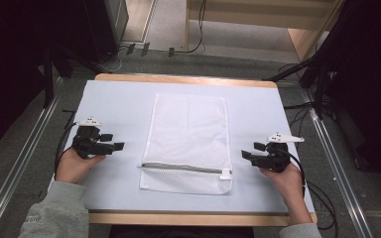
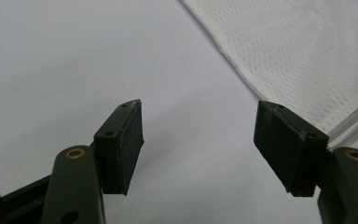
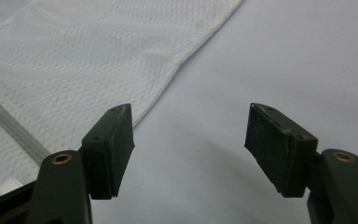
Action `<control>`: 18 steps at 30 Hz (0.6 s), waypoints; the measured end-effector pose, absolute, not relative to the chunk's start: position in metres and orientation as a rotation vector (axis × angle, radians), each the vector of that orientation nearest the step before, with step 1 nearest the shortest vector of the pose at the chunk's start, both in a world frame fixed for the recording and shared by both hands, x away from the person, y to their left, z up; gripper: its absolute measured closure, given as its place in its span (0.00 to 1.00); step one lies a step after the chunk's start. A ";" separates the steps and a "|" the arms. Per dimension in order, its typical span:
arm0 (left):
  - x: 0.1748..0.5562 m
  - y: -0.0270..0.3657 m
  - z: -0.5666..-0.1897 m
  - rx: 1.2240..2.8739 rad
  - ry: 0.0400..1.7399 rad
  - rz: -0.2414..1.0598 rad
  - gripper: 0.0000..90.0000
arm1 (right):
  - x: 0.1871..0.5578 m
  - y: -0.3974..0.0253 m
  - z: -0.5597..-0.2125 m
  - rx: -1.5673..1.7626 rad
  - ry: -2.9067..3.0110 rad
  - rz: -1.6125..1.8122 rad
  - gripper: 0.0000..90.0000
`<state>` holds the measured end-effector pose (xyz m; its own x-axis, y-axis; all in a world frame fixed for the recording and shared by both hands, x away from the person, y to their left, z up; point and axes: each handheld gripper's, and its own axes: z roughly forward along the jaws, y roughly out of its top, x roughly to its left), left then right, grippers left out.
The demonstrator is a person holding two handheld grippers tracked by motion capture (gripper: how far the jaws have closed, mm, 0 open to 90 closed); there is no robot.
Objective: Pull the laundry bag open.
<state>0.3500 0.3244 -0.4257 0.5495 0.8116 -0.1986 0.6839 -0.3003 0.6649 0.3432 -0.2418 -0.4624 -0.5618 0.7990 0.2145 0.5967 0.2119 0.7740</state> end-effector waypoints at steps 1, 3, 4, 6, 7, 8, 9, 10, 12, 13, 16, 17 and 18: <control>0.350 0.325 -0.426 2.060 1.198 0.225 0.37 | 0.344 -0.242 -0.463 1.331 2.249 1.271 0.37; 0.350 0.326 -0.426 2.059 1.194 0.228 0.37 | 0.346 -0.243 -0.464 1.335 2.248 1.269 0.37; 0.351 0.326 -0.426 2.061 1.192 0.230 0.37 | 0.347 -0.243 -0.464 1.335 2.248 1.267 0.37; 0.352 0.326 -0.427 2.065 1.197 0.236 0.37 | 0.349 -0.243 -0.466 1.336 2.248 1.262 0.37; 0.352 0.326 -0.428 2.063 1.198 0.234 0.37 | 0.349 -0.244 -0.466 1.337 2.248 1.260 0.36; 0.353 0.327 -0.428 2.064 1.200 0.234 0.36 | 0.350 -0.244 -0.467 1.345 2.245 1.258 0.36; 0.353 0.327 -0.428 2.064 1.200 0.233 0.36 | 0.350 -0.244 -0.466 1.349 2.244 1.258 0.36; 0.353 0.327 -0.428 2.058 1.201 0.233 0.36 | 0.350 -0.244 -0.466 1.355 2.242 1.258 0.36; 0.353 0.328 -0.429 2.064 1.200 0.233 0.36 | 0.349 -0.244 -0.466 1.346 2.242 1.259 0.36; 0.353 0.327 -0.429 2.069 1.201 0.234 0.36 | 0.349 -0.244 -0.467 1.345 2.242 1.258 0.36; 0.354 0.326 -0.429 2.069 1.198 0.238 0.36 | 0.349 -0.243 -0.467 1.345 2.246 1.256 0.36; 0.354 0.326 -0.429 2.069 1.198 0.238 0.36 | 0.349 -0.243 -0.467 1.345 2.246 1.256 0.36; 0.354 0.327 -0.429 2.070 1.198 0.235 0.36 | 0.349 -0.243 -0.467 1.346 2.247 1.254 0.36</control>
